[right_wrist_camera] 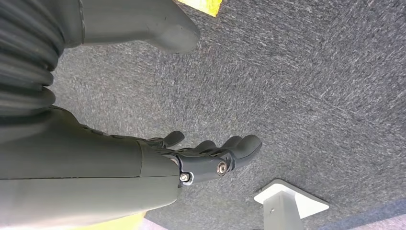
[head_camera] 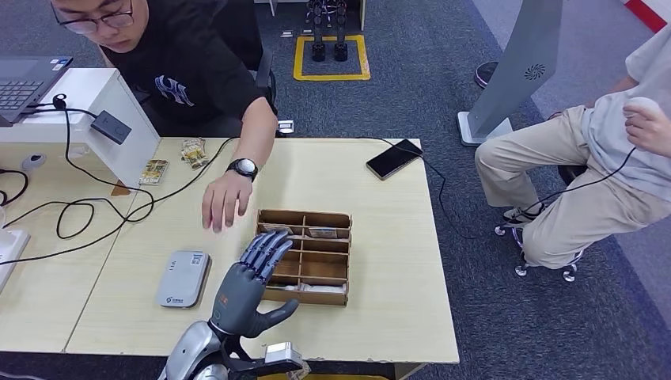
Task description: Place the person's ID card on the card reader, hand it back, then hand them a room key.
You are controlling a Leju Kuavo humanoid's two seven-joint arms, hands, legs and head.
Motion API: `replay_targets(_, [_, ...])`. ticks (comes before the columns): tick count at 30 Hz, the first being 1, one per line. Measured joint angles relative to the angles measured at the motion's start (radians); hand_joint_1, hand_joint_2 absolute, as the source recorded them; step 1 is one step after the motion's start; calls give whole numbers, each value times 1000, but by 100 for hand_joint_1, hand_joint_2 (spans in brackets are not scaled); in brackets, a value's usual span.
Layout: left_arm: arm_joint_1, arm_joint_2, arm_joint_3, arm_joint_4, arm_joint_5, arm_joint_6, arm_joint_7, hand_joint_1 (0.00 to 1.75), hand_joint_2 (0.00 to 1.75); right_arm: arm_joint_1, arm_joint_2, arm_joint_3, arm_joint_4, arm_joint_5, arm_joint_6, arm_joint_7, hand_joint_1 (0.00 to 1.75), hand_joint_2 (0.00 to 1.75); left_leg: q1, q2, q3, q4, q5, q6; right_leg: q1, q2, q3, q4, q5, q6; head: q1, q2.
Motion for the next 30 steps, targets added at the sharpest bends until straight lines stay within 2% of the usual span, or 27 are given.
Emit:
replay_targets(12, [-2, 5, 0, 3, -9, 21, 19, 0, 175, 0, 0, 0, 0, 15, 0, 4, 0, 175, 0, 0, 0, 0, 0, 0, 0, 0, 0, 0, 0, 0, 0, 0])
replay_targets(30, [-20, 21, 0, 52, -175, 43, 121, 0, 175, 0, 0, 0, 0, 28, 0, 10, 0, 175, 0, 0, 0, 0, 0, 0, 0, 0, 0, 0, 0, 0, 0, 0])
